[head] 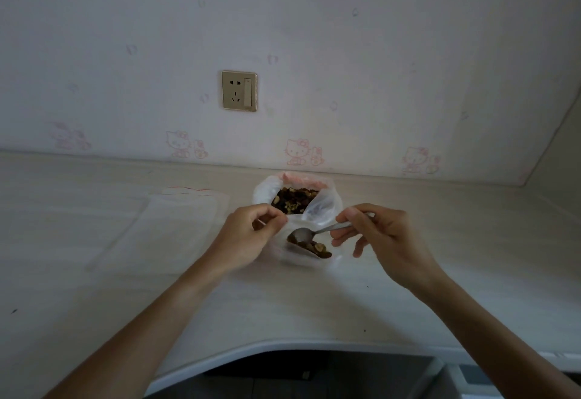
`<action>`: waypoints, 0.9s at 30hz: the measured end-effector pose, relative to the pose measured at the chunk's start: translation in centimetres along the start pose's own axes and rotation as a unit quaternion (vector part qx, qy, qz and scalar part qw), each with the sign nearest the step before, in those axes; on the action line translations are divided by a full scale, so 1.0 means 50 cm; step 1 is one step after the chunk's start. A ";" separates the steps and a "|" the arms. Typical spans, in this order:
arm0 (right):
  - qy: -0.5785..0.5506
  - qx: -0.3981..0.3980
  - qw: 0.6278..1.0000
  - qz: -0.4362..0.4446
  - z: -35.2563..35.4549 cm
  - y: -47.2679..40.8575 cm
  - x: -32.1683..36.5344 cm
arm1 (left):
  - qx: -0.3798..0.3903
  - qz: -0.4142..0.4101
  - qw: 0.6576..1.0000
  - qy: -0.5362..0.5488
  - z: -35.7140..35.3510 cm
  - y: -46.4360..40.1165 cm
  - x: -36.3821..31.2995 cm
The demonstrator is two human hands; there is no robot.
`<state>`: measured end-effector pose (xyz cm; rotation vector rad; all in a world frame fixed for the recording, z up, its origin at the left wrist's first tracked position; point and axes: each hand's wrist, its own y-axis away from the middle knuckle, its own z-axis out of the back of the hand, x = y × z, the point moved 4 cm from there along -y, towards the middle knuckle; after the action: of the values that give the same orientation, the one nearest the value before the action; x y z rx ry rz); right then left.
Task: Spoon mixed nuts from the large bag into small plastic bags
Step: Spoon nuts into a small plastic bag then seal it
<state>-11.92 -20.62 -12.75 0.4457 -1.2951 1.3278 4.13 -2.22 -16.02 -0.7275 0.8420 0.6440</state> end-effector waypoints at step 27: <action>-0.144 -0.107 0.972 -0.151 0.008 -0.093 -0.065 | -0.195 0.116 0.972 -0.057 0.037 -0.075 0.034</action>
<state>-7.24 -23.73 -13.53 0.6710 -1.5226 0.8799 8.60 -2.66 -15.44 -0.9432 0.7060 1.0707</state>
